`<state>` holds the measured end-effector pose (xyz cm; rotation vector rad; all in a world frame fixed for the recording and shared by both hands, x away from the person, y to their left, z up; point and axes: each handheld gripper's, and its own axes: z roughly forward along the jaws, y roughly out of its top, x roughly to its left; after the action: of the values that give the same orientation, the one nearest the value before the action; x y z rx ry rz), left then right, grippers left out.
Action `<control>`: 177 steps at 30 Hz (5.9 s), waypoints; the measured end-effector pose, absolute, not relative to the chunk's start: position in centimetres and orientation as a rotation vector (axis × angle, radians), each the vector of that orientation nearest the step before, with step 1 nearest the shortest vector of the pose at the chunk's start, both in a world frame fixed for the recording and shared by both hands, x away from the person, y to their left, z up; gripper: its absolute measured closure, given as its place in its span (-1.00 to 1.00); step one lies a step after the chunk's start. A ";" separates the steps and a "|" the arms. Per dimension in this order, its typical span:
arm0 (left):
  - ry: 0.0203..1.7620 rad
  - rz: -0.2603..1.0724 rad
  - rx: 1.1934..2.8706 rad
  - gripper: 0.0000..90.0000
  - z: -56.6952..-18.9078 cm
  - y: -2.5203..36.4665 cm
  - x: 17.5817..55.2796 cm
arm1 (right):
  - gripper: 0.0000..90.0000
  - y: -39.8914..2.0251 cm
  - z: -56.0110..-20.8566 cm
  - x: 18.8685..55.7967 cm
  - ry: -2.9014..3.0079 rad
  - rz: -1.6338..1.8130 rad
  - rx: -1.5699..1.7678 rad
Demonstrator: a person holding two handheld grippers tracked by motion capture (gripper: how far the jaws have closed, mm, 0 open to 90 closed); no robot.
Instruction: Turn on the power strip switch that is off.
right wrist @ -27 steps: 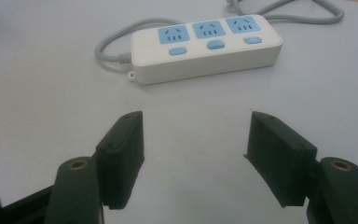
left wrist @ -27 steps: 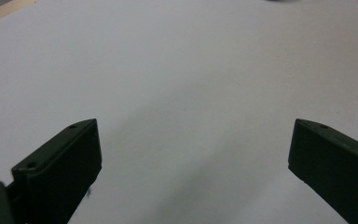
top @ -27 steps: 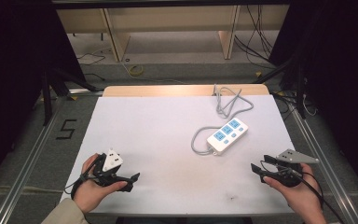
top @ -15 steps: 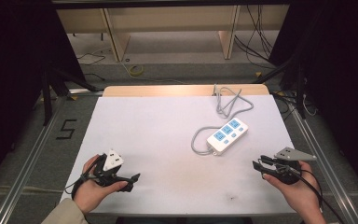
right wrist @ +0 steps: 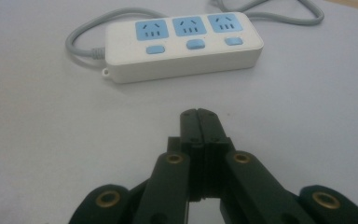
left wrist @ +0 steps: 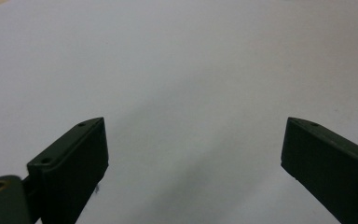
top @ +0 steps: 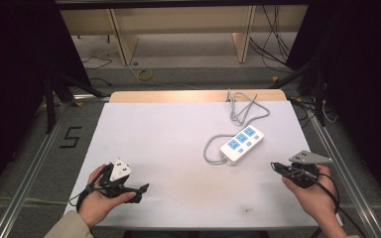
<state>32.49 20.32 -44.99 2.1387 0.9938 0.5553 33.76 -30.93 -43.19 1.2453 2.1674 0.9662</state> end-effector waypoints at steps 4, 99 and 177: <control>0.991 0.555 2.140 -0.84 -45.0 20.2 32.5 | 1.00 -30.6 -43.2 34.1 2.177 0.960 1.241; 0.987 0.550 2.141 -0.79 -45.0 20.0 32.5 | 1.00 -27.7 -42.6 41.5 2.238 0.859 1.250; 0.982 0.544 2.147 -0.78 -45.1 19.8 32.5 | 1.00 -26.3 -42.7 44.6 2.289 0.804 1.275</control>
<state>32.55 19.85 -45.06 2.1474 0.9817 0.5443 44.63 -26.30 -42.71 1.2751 2.2886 0.8036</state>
